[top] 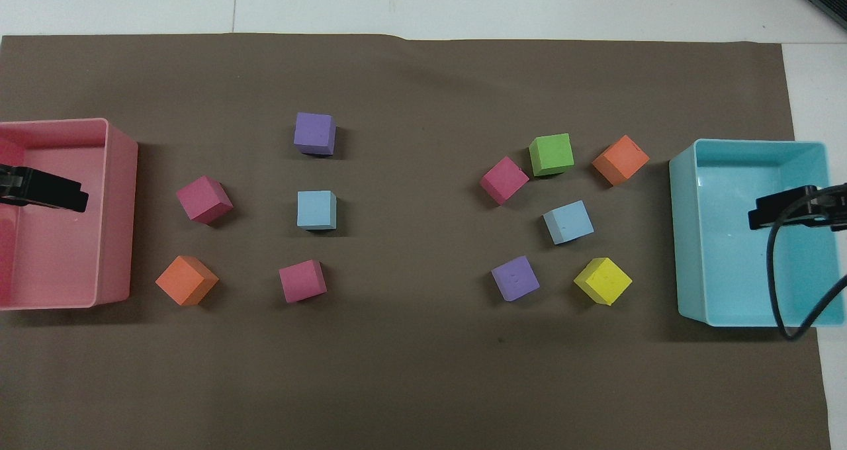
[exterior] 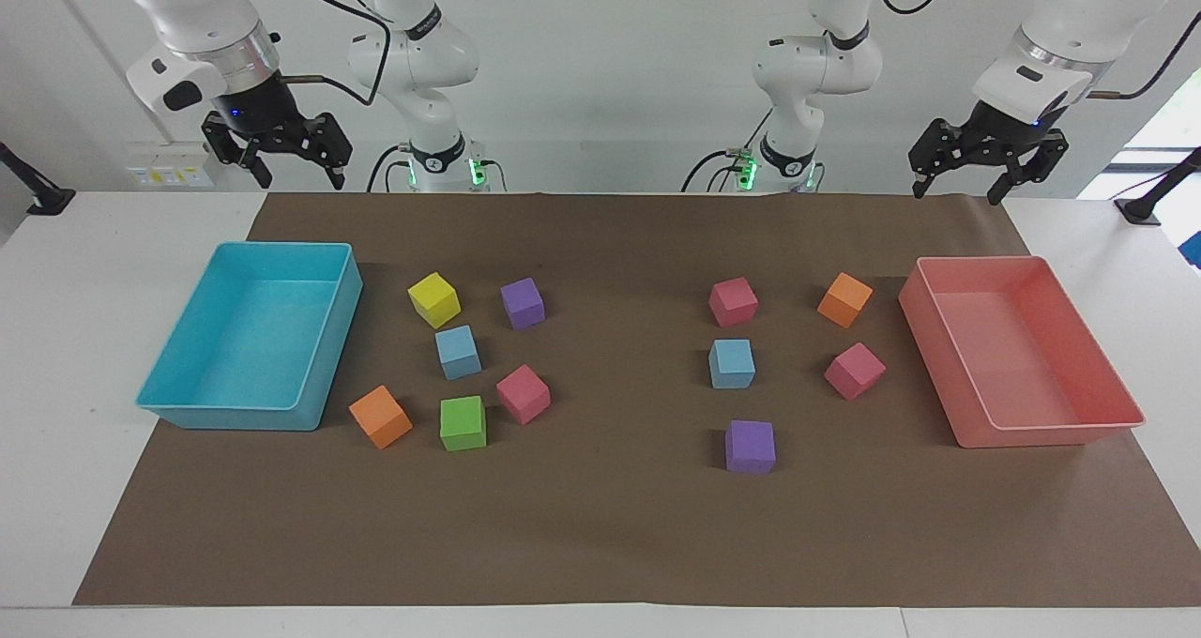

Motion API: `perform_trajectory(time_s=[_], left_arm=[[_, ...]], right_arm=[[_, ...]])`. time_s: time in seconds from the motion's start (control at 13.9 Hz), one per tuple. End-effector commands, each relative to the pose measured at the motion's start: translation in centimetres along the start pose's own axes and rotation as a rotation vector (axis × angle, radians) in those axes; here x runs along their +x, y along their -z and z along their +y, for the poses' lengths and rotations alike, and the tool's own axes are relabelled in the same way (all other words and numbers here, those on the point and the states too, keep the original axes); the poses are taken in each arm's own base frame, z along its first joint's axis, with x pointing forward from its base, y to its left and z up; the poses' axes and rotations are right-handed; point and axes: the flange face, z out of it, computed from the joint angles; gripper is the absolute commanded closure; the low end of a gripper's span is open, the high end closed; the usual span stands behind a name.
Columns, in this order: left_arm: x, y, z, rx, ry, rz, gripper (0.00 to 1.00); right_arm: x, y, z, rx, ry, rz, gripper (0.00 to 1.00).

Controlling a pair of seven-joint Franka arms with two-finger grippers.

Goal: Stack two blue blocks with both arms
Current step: 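Move the right gripper toward the light blue cube among the far cubes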

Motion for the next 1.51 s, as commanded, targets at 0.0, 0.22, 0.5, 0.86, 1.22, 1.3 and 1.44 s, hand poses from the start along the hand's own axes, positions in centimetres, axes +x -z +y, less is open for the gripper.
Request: perform_trajectory(time_s=[0.0, 0.22, 0.5, 0.86, 1.22, 1.3, 1.44], left_arm=[[-0.2, 0.5, 0.0, 0.016, -0.001, -0.011, 0.0], [0.0, 0.6, 0.0, 0.013, -0.007, 0.0, 0.0], [-0.2, 0.6, -0.4, 0.012, 0.001, -0.002, 0.0], [-0.3, 0.6, -0.8, 0.012, 0.009, -0.006, 0.0], [-0.2, 0.5, -0.7, 0.011, 0.007, -0.008, 0.0], [-0.2, 0.6, -0.7, 0.012, 0.007, -0.006, 0.0], [-0.3, 0.6, -0.8, 0.012, 0.009, -0.006, 0.0]], right_arm=[[0.7, -0.2, 0.3, -0.034, -0.003, 0.061, 0.0], [0.6, -0.2, 0.3, -0.039, -0.001, 0.067, 0.0], [0.5, -0.2, 0.3, -0.038, 0.001, 0.063, 0.0], [0.5, -0.2, 0.2, -0.037, 0.004, 0.063, 0.0], [0.3, -0.2, -0.5, -0.038, 0.023, 0.054, 0.0], [0.2, -0.2, -1.1, -0.039, 0.032, 0.054, 0.0], [0.1, -0.6, -1.7, -0.038, 0.043, 0.047, 0.0]])
